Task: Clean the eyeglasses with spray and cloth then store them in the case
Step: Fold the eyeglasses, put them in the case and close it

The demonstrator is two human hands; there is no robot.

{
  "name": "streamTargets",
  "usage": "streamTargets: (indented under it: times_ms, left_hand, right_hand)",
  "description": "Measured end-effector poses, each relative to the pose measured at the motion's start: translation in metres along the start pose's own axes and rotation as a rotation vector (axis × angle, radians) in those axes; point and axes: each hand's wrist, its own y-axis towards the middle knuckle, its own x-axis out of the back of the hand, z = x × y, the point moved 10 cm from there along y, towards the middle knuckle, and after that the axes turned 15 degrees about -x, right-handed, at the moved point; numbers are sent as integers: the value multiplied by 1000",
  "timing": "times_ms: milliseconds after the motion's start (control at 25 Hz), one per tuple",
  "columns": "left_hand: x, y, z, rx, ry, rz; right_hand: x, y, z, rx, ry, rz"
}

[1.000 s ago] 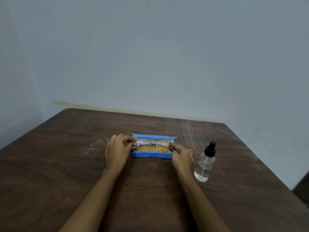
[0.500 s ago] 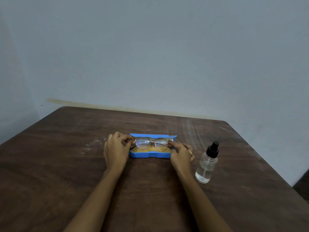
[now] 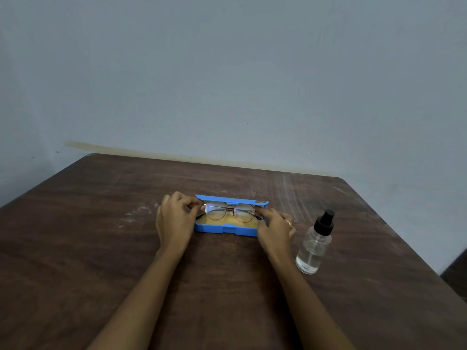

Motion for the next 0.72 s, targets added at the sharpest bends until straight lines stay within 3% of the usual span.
streamTargets:
  times_ms: [400, 720]
  left_hand:
    - [-2, -3, -1, -80, 128, 40]
    - [-9, -5, -7, -140, 221, 108]
  right_hand:
    - [-5, 0, 4, 115, -276, -67]
    - [-11, 0, 6, 143, -358, -49]
